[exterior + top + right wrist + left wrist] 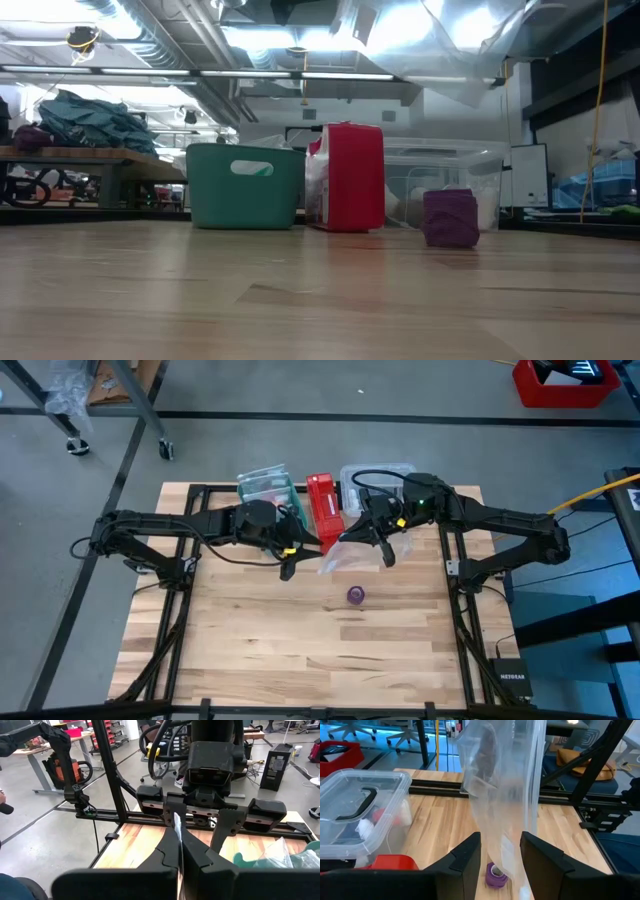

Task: Roll bandage
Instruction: Put the purple bandage into the transparent zip bag

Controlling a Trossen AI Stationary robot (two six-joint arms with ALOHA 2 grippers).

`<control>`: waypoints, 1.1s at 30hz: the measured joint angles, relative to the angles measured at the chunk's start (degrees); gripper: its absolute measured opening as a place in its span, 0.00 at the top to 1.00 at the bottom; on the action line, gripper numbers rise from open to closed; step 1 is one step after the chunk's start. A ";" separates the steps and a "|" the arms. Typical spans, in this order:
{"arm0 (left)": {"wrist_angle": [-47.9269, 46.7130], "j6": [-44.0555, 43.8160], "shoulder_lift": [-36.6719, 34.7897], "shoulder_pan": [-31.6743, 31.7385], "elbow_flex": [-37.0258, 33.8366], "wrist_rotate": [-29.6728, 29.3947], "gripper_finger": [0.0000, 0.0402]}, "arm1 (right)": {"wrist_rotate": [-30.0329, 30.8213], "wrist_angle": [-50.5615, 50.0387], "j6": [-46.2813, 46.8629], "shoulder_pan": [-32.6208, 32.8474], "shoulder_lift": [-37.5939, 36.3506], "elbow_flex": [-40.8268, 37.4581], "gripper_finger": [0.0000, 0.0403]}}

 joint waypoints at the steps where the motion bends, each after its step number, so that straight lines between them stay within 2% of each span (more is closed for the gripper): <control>1: 0.19 -0.21 0.00 0.01 0.00 0.00 0.68 | 0.00 0.00 0.01 0.00 0.00 0.00 1.00; 27: 0.26 -1.53 0.00 -0.12 0.00 0.68 0.68 | 0.72 2.14 -0.02 0.01 0.00 0.00 1.00; 33: 0.35 -1.53 0.02 -0.12 0.00 0.68 0.68 | 3.63 2.26 -0.04 0.03 0.00 0.00 1.00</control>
